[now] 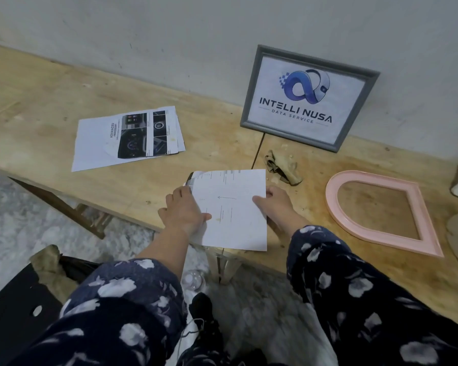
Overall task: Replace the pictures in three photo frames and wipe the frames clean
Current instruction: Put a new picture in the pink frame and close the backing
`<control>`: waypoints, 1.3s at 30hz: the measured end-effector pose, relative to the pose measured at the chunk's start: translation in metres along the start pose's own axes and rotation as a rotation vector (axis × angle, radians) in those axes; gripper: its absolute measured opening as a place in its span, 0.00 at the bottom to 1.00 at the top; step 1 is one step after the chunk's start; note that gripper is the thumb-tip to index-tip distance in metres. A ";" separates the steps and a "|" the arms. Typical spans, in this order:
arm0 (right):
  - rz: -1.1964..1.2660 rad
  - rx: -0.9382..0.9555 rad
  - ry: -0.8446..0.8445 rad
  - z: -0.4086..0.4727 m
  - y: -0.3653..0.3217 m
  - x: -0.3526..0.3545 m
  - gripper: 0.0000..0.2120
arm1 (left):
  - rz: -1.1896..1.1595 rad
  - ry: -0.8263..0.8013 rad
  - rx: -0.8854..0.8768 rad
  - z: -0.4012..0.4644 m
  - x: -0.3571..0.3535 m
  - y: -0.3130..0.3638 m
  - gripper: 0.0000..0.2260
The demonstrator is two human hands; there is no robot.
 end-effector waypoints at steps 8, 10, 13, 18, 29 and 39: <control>0.167 0.038 0.032 -0.016 -0.002 0.022 0.12 | -0.140 0.043 -0.010 -0.012 0.012 0.013 0.46; 0.271 0.045 0.079 -0.021 -0.005 0.044 0.11 | -0.292 0.083 -0.020 -0.018 0.019 0.024 0.47; 0.356 0.060 0.150 -0.034 -0.004 0.084 0.08 | -0.657 0.018 -0.075 -0.032 0.023 0.055 0.44; 0.455 0.071 0.306 -0.063 0.013 0.172 0.08 | -0.766 0.036 -0.202 -0.074 0.033 0.129 0.24; 0.186 -0.028 0.511 -0.105 0.079 0.294 0.23 | -0.763 -0.047 -0.299 -0.116 -0.003 0.258 0.15; 0.148 -0.125 0.574 -0.062 0.115 0.329 0.20 | -0.457 -0.108 -0.436 -0.085 -0.057 0.326 0.20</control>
Point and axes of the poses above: each hand's wrist, its own z-axis towards the middle knuckle, its own x-axis out of the back of the hand, y = z × x, the point moved 8 cm from there along z, towards the middle knuckle, and after that the axes turned 11 degrees about z, right-handed, at the moved point
